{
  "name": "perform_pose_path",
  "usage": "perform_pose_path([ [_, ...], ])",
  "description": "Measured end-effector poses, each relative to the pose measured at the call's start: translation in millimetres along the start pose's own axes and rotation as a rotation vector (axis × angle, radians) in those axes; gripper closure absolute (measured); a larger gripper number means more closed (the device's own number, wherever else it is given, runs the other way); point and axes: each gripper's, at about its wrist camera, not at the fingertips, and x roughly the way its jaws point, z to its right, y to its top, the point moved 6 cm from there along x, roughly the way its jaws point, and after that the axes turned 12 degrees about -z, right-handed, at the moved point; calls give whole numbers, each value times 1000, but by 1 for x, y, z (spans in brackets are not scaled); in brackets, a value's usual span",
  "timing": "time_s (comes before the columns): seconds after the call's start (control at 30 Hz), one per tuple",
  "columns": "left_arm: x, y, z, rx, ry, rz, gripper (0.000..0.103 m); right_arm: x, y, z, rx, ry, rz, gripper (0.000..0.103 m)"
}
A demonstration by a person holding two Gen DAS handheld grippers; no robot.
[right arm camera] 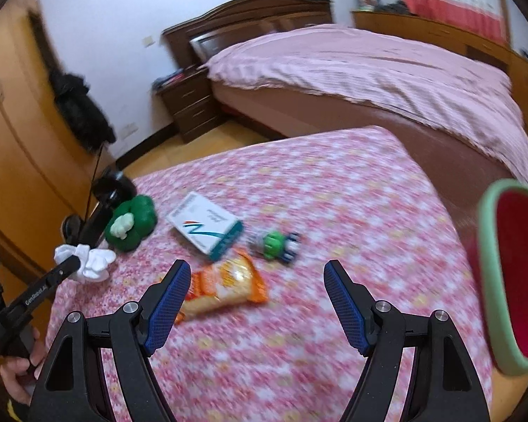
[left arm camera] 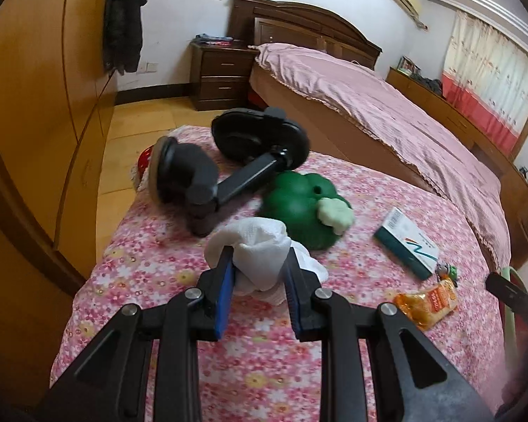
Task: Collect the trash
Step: 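Grasp the teal MeteoSpasmyl box with the right tool while the left tool holds the cloth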
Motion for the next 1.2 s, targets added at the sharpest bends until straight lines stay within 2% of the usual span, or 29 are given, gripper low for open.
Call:
perform_pose_path([
  [0.07, 5, -1, -4, -7, -9, -13, 76, 15, 6, -11, -48, 2, -22, 20],
  [0.17, 9, -1, -10, -16, -8, -23, 76, 33, 13, -23, -98, 8, -47, 19],
  [0.57, 11, -3, -11, -16, -11, -26, 76, 92, 35, -45, -294, -98, -144, 19],
  [0.73, 12, -5, -15, -24, -30, -39, 76, 114, 39, -41, -288, -105, -220, 19],
  [0.97, 15, -7, -16, -24, -38, -58, 76, 121, 44, -40, -261, -102, -210, 19],
  [1.03, 15, -6, -16, -26, -41, -60, 76, 121, 46, -40, -262, -108, -205, 21],
  [1.1, 15, -6, -16, -30, -51, -60, 76, 121, 48, -42, -274, -111, -193, 33],
  [1.2, 14, -7, -17, -33, -56, -57, 76, 119, 49, -45, -281, -122, -177, 36],
])
